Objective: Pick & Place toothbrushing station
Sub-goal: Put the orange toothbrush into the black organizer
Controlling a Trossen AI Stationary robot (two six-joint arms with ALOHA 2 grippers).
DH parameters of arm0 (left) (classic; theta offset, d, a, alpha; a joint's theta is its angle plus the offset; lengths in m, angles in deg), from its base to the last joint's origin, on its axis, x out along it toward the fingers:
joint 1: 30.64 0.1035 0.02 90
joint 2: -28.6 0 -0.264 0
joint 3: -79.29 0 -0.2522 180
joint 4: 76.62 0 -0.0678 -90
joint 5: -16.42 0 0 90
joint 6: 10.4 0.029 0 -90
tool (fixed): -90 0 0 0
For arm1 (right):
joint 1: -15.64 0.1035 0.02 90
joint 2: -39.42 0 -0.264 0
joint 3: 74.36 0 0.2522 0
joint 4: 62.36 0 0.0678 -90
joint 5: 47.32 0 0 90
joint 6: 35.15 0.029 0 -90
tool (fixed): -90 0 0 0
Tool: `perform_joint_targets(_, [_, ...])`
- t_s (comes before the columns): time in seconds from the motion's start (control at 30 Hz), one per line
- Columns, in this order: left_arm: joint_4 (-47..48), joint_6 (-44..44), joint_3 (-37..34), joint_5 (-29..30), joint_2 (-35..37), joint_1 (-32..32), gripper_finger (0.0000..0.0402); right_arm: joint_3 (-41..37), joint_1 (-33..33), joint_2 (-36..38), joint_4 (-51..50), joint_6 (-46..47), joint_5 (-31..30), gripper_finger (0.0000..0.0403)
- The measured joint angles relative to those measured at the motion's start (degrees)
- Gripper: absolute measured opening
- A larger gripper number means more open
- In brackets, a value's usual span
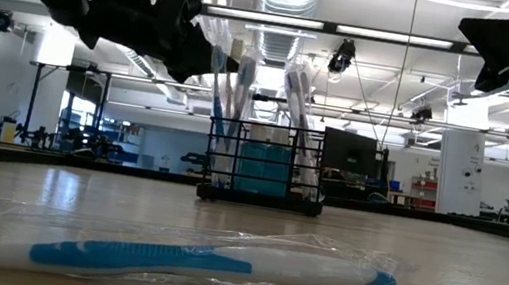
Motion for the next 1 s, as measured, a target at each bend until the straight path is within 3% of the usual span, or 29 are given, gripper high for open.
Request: perform_joint_targets(1.0, [-1.9,3.3,-0.2,-0.4,-6.4,-0.1,0.0015,0.0,0.0,0.0,0.1,-0.2,0.0,0.0008])
